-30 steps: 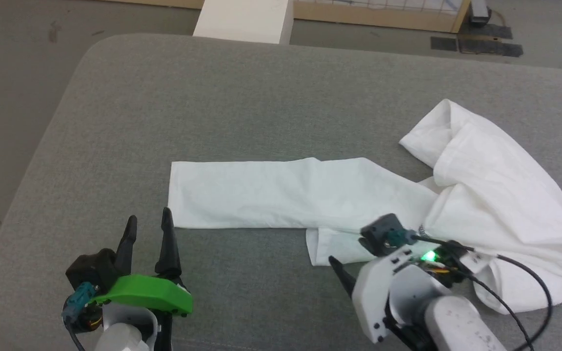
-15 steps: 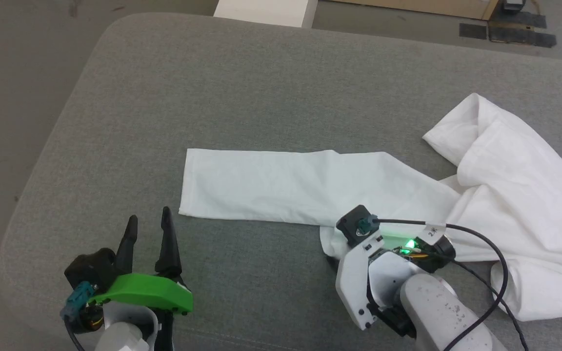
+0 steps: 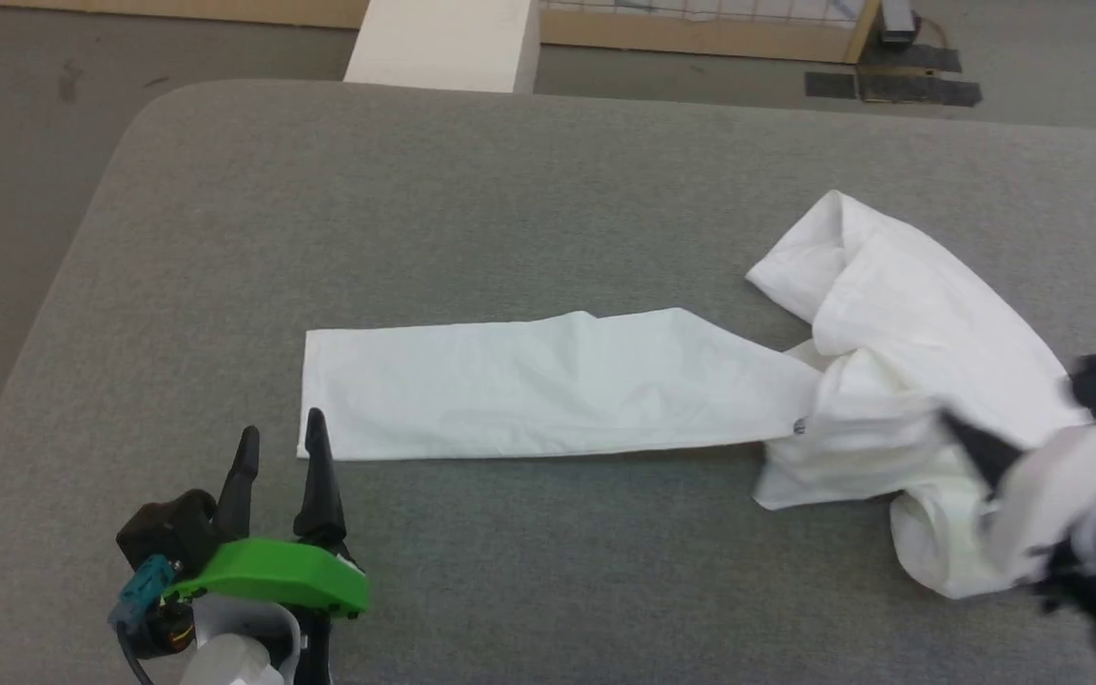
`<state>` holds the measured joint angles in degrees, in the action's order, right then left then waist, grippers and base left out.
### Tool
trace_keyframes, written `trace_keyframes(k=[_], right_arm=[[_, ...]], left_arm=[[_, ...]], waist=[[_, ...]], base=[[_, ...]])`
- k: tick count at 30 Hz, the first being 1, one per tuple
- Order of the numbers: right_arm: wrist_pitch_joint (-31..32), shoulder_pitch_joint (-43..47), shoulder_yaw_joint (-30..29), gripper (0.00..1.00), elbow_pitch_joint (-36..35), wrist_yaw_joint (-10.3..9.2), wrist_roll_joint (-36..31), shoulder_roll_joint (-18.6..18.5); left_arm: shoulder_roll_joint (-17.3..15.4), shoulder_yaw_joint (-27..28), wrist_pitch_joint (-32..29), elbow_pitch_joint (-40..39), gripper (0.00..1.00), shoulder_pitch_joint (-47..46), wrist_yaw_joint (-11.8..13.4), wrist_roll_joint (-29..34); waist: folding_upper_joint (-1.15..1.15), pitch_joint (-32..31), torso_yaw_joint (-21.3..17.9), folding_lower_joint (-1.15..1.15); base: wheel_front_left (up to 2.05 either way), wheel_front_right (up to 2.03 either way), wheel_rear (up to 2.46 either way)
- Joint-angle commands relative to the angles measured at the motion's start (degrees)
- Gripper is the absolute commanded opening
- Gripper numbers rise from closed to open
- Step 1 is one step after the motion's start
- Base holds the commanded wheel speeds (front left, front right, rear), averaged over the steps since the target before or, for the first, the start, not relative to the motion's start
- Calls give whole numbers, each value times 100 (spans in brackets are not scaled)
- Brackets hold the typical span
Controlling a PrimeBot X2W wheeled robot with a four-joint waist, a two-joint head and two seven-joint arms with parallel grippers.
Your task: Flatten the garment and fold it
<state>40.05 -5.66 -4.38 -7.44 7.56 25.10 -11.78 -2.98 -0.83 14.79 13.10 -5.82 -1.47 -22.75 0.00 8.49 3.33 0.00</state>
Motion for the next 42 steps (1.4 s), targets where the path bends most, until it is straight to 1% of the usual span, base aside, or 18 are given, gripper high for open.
trace_keyframes(k=[1, 2, 4, 7, 11, 13, 15, 17, 19, 21, 22, 23, 25, 28, 32, 35, 38, 42], right_arm=[[64, 42, -350, 0, -142, -8, 19, 44], [106, 21, -731, 0, -228, -8, 54, 112], [214, -55, -1362, 0, -298, -8, -38, 118], [310, -371, -2366, 0, -200, -8, -76, 264], [287, -847, -3746, 0, 171, -8, -711, 98], [175, -1035, -4212, 0, 409, -8, -1037, -63], [-90, -1285, -4780, 0, 695, -8, -1391, -212], [-343, -1442, -5155, 0, 900, -8, -1734, -321], [-625, -1530, -5407, 0, 1158, -8, -2086, -426], [-853, -1606, -5560, 0, 1398, -8, -2331, -425], [-931, -1644, -5579, 0, 1495, -8, -2394, -399], [-995, -1663, -5513, 100, 1605, -8, -2423, -357], [-1180, -1699, -5307, 100, 1696, -8, -2334, -301], [-1548, -1634, -4823, 100, 1665, -8, -2097, -262], [-2081, -1457, -4152, 100, 1424, -8, -1732, -153], [-2375, -1288, -3732, 100, 1199, -8, -1644, 20], [-2457, -1127, -3469, 100, 1078, -8, -1559, 238], [-2440, -950, -3215, 100, 975, -8, -1516, 484]], left_arm=[[10, 1, 21, -13, 100, 32, -14, 32], [10, -4, 21, -13, 100, 28, -16, 32], [10, -21, 21, -12, 100, 12, -21, 32], [10, -36, 21, -8, 100, -15, -21, 25], [10, -86, 21, 9, 100, -72, -25, 18], [10, -103, 21, 12, 100, -98, -32, 17], [10, -123, 21, 28, 100, -126, -53, 16], [10, -129, 21, 42, 100, -151, -64, 17], [10, -126, 21, 58, 100, -164, -70, 21], [10, -124, 21, 75, 100, -169, -75, 24], [10, -121, 21, 82, 100, -170, -79, 24], [10, -116, 21, 93, 100, -168, -81, 26], [10, -101, 21, 105, 100, -163, -88, 31], [10, -90, 21, 124, 100, -156, -82, 30], [10, -189, 21, 187, 100, -238, -110, -39], [10, -424, -90, 266, 100, -493, -171, -94], [10, -805, -503, 434, 100, -897, -238, -102], [11, -1610, -1485, 784, 100, -1570, -371, -68]], waist=[[0, -47, -129, 0], [0, -48, -172, 0], [0, -41, -238, 0], [0, -27, -323, 0], [0, 22, -353, 0], [0, 48, -344, 0], [0, 75, -313, 0], [0, 108, -285, 0], [0, 123, -259, 0], [0, 141, -235, 0], [0, 142, -228, 0], [0, 141, -220, 0], [0, 139, -217, 0], [0, 122, -233, 0], [0, 84, -246, 0], [0, 66, -233, 0], [0, 51, -214, 0], [0, 43, -248, 0]], base=[[0, 0, 0], [0, 0, 0], [0, 0, 0], [0, 0, 0], [0, 0, 0], [0, 0, 0], [0, 0, 0], [0, 0, 0], [0, 0, 0], [0, 0, 0], [0, 0, 0], [0, 0, 0], [0, 0, 0], [0, 0, 0], [0, 0, 0], [0, 0, 0], [0, 0, 0], [0, 0, 0]])
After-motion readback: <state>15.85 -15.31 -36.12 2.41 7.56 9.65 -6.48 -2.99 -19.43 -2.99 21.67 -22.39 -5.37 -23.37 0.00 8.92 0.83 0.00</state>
